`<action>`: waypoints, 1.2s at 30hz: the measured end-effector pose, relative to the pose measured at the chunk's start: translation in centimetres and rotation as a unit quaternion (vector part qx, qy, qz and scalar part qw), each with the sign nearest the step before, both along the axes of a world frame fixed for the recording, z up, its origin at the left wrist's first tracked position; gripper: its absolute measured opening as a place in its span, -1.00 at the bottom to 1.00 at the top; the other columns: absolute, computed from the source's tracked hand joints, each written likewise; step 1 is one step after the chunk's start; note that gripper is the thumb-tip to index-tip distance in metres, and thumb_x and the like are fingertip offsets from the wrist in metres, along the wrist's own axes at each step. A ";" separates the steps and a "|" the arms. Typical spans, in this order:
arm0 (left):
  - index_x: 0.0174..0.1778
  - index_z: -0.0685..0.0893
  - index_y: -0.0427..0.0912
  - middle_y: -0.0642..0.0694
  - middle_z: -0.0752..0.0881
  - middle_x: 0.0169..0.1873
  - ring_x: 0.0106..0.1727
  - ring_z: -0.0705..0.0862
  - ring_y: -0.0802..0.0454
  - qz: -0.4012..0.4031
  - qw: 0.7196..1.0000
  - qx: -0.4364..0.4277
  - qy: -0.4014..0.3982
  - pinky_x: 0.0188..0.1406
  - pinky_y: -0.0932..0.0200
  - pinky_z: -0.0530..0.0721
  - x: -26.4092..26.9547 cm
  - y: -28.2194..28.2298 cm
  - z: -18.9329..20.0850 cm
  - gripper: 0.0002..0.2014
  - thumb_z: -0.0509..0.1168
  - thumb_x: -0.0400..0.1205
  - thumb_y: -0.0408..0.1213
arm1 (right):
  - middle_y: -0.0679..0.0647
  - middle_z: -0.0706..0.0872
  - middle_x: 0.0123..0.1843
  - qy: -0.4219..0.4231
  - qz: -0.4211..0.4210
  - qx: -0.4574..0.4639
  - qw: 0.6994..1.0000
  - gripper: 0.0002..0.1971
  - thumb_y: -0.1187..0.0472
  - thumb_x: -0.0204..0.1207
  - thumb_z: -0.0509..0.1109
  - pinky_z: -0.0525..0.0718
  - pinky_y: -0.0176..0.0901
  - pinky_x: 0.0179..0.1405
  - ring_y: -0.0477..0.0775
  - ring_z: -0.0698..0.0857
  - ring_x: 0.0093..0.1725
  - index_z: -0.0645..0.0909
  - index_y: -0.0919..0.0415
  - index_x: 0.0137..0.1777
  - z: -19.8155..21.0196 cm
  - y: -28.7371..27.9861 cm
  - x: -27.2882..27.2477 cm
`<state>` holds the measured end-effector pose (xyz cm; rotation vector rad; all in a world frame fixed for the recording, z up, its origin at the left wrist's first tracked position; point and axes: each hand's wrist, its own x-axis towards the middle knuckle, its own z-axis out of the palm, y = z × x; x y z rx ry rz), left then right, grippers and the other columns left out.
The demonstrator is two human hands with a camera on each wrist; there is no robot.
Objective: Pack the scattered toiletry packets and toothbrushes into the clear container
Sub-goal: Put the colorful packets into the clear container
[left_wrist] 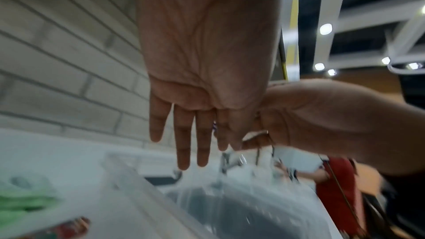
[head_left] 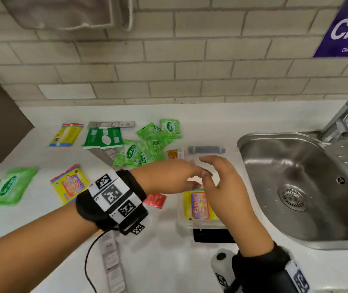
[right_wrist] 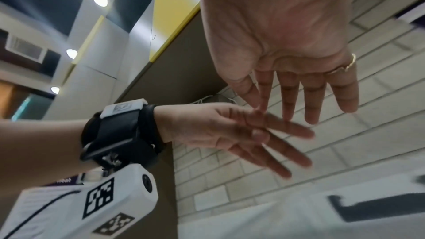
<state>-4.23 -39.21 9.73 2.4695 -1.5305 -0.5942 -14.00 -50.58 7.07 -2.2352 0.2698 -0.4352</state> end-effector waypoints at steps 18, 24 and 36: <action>0.11 0.72 0.03 0.08 0.80 0.01 -0.05 0.74 0.22 0.455 0.842 -0.276 0.083 0.09 0.25 0.65 13.5 34.8 -6.3 -0.78 0.30 0.60 -0.27 | 0.20 0.67 0.29 0.122 0.219 -0.122 0.960 -0.65 0.29 0.50 0.29 0.53 -0.11 0.19 0.23 0.63 0.28 0.56 0.21 0.30 -5.1 27.4 28.1; 0.10 0.73 0.05 0.11 0.79 0.02 0.04 0.74 0.12 0.497 0.813 -0.289 0.094 0.12 0.20 0.64 15.3 37.7 -9.0 -0.79 0.28 0.62 -0.26 | 0.27 0.41 0.48 0.146 0.291 -0.262 0.909 -0.47 0.12 0.50 0.32 0.46 0.14 0.37 0.38 0.42 0.42 0.37 0.11 0.48 -9.0 34.3 38.7; 0.08 0.72 0.12 0.14 0.79 -0.02 0.02 0.72 0.22 0.535 0.776 -0.312 0.119 0.17 0.21 0.65 14.6 39.5 -12.1 -0.81 0.29 0.60 -0.18 | 0.27 0.49 0.28 0.205 0.318 -0.321 0.868 -0.34 -0.33 0.32 0.37 0.52 0.23 0.26 0.33 0.48 0.30 0.55 0.20 0.20 -13.6 35.7 39.5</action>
